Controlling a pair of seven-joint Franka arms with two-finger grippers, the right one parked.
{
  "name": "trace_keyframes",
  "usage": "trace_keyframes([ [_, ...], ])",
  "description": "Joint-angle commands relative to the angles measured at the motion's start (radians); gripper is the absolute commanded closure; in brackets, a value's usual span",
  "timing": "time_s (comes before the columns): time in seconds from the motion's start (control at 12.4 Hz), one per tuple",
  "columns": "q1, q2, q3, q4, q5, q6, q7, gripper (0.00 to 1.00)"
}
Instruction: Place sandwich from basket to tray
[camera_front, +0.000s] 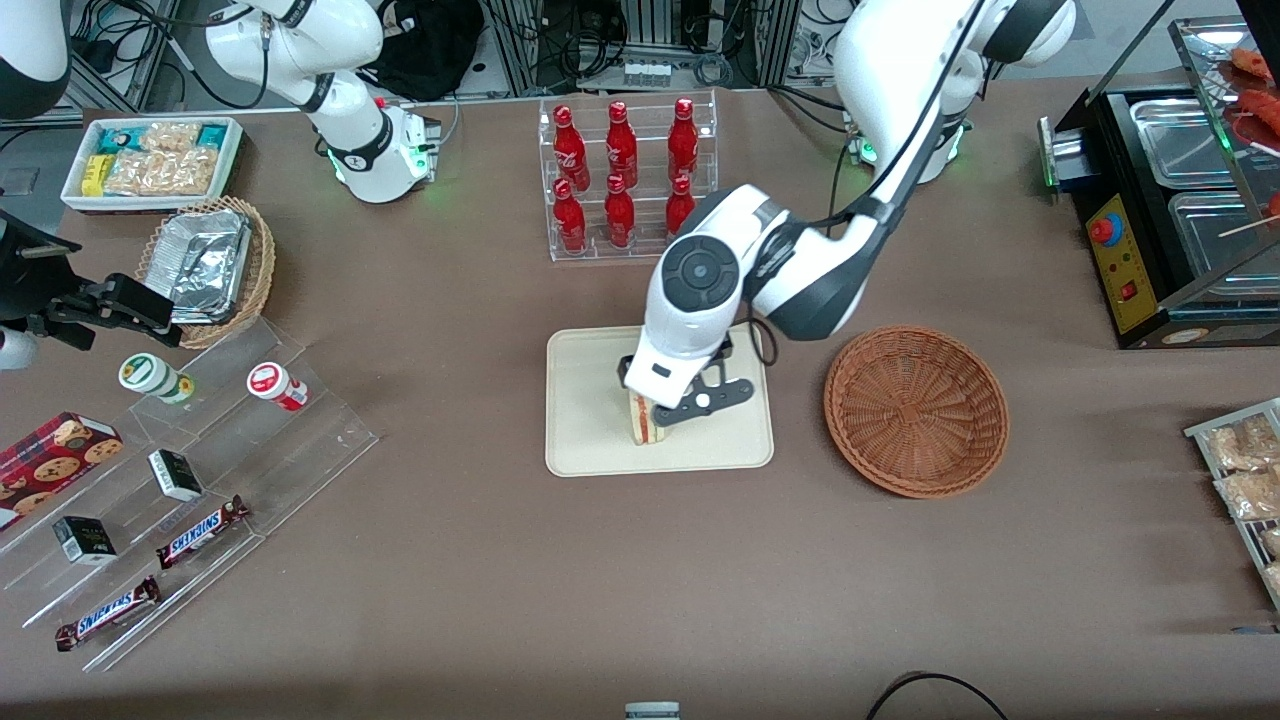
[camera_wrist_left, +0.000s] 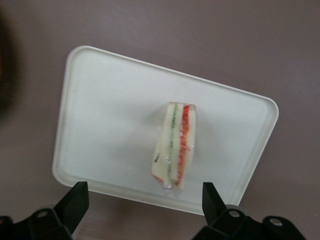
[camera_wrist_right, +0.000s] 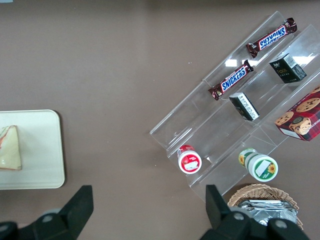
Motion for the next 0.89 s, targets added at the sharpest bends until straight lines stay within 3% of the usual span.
trace_keyframes([
  [0.0,0.001,-0.061,0.052,-0.03,0.066,-0.119,-0.01,0.0],
  [0.24,0.058,-0.134,0.089,-0.099,0.074,-0.185,0.037,0.0],
  [0.81,0.265,-0.325,0.089,-0.34,0.074,-0.176,0.387,0.0],
])
